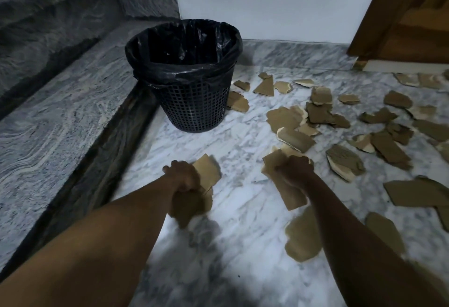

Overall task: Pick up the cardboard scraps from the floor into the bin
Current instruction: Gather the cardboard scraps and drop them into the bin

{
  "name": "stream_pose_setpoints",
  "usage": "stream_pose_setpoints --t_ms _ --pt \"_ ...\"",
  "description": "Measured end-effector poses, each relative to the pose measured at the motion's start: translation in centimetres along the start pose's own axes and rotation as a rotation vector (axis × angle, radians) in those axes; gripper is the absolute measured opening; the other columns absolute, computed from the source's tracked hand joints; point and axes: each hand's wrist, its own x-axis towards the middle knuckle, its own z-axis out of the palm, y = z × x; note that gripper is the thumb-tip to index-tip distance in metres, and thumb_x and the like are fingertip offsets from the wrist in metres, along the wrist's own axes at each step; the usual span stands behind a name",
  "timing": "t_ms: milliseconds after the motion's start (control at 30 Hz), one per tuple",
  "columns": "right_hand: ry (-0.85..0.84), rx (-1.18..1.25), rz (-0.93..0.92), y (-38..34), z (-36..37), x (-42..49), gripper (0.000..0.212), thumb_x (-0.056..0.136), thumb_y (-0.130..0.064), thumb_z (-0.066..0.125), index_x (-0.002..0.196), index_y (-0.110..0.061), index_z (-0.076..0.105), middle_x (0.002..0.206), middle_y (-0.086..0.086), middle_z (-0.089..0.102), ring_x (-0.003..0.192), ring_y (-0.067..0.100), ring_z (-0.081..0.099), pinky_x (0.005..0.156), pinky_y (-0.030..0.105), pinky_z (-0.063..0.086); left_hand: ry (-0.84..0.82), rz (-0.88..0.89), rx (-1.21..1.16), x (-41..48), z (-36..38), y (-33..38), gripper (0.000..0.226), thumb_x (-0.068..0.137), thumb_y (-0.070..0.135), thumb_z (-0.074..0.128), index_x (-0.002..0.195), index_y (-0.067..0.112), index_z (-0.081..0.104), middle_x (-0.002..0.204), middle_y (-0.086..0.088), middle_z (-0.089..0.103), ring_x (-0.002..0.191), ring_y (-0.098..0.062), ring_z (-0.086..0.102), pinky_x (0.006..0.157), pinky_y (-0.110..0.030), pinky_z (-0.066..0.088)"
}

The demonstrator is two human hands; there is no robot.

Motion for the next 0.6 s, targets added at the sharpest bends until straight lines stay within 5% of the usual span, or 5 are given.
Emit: stream_pose_setpoints --t_ms 200,267,400,500,600 --pt "-0.052 -0.060 0.053 3.2 0.5 4.7 0.092 0.061 -0.065 0.042 0.139 -0.017 0.048 0.144 0.012 0.040 0.136 0.039 0.028 0.109 0.057 0.030 0.080 -0.068 -0.218 1.0 -0.1 1.3 0.087 0.064 0.035 0.080 0.132 0.011 0.033 0.123 -0.011 0.050 0.117 -0.034 0.044 0.088 -0.039 0.042" --pt "-0.059 -0.025 0.056 3.1 -0.3 4.8 0.088 0.060 -0.062 0.048 0.134 -0.014 0.051 0.139 0.014 0.046 0.129 0.040 0.039 0.106 0.053 0.037 0.093 -0.056 -0.275 1.4 0.0 1.7 0.086 0.065 0.031 0.079 0.133 0.010 0.031 0.122 -0.012 0.051 0.118 -0.036 0.046 0.085 -0.040 0.047" --pt "-0.017 -0.021 0.069 1.0 -1.4 2.0 0.065 0.079 -0.042 0.071 0.133 -0.014 0.049 0.136 0.017 0.045 0.128 0.039 0.043 0.103 0.051 0.040 0.090 0.063 -0.098 1.2 -0.4 3.0 0.072 0.065 0.031 0.079 0.128 0.016 0.047 0.125 -0.010 0.053 0.116 -0.032 0.052 0.089 -0.039 0.051" --pt "-0.006 0.011 0.047 -0.1 0.1 0.0 0.091 0.065 -0.047 0.079 0.138 -0.017 0.033 0.131 0.011 0.048 0.125 0.036 0.047 0.100 0.049 0.042 0.138 0.170 0.008 0.5 -1.1 4.1 0.063 0.073 0.027 0.073 0.129 0.016 0.048 0.128 -0.009 0.053 0.116 -0.031 0.055 0.092 -0.037 0.051" --pt "-0.077 0.224 -0.069 0.0 0.5 -1.4 0.078 0.060 -0.040 0.080 0.126 -0.009 0.051 0.118 0.011 0.063 0.115 0.031 0.061 0.092 0.039 0.051 0.086 0.252 -0.013 -0.6 -2.1 5.9 0.061 0.072 0.025 0.078 0.127 0.016 0.055 0.126 -0.006 0.057 0.113 -0.027 0.059 0.090 -0.035 0.052"
